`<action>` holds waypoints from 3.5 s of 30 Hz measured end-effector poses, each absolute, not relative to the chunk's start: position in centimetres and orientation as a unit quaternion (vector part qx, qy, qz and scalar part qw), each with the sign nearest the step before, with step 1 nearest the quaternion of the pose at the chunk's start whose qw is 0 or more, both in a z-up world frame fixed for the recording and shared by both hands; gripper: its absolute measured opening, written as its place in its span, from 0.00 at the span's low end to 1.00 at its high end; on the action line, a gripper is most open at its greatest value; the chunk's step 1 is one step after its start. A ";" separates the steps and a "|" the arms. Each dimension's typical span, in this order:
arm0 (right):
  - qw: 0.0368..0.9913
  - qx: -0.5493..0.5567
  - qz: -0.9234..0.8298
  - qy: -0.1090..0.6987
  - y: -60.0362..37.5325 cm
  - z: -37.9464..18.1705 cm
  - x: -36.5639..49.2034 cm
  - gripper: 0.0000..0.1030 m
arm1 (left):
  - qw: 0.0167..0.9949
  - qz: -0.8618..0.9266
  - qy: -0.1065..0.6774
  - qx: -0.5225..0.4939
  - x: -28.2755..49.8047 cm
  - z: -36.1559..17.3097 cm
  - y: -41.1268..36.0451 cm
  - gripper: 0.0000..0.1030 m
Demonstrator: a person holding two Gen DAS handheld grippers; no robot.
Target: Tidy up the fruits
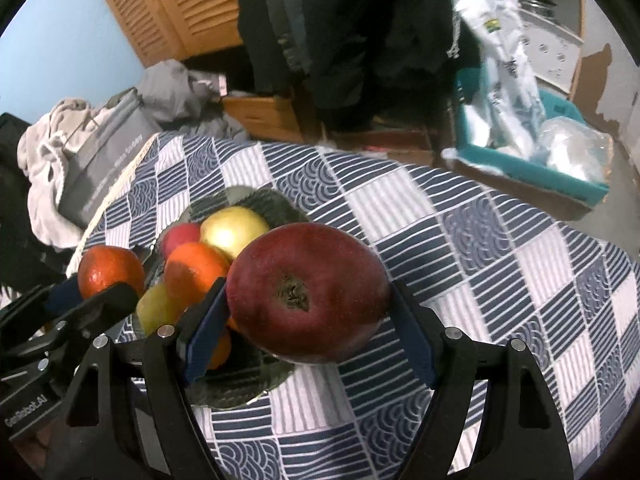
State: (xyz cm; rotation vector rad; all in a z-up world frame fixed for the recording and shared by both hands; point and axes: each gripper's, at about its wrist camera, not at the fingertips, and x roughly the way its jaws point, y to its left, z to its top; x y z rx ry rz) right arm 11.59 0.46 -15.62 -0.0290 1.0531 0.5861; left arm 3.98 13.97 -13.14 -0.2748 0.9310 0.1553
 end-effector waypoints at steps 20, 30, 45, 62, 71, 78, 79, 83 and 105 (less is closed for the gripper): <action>0.791 -0.036 0.299 0.532 3.6 -18.8 11.6 0.78 | 0.851 0.086 0.493 -0.161 4.2 -16.8 15.3 0.46; 0.808 0.004 0.298 0.509 2.3 -16.6 12.2 0.78 | 0.859 0.092 0.479 -0.158 4.0 -16.0 15.3 0.62; 0.853 -0.004 0.247 0.459 -1.0 -11.7 11.5 0.78 | 0.878 0.074 0.450 -0.144 3.8 -12.7 13.8 0.62; 0.906 -0.041 0.208 0.365 -4.1 -3.7 7.8 0.78 | 0.923 0.067 0.370 -0.081 2.2 -5.5 11.1 0.72; 0.921 -0.046 0.189 0.339 -6.1 -1.1 6.1 0.78 | 0.939 0.056 0.332 -0.069 1.1 -2.3 10.3 0.77; 0.928 -0.052 0.183 0.320 -7.2 0.3 4.5 0.78 | 0.947 0.051 0.311 -0.065 0.2 -0.5 9.7 0.84; 0.929 -0.051 0.183 0.318 -7.4 0.5 4.3 0.78 | 0.948 0.050 0.308 -0.063 0.1 -0.3 9.7 0.84; 0.932 -0.053 0.181 0.309 -8.3 1.0 3.4 0.78 | 0.953 0.055 0.292 -0.056 -0.4 0.9 9.4 0.93; 0.940 -0.036 0.156 0.300 -12.3 0.9 3.0 0.79 | 0.957 0.080 0.277 -0.038 -0.9 1.7 8.9 0.99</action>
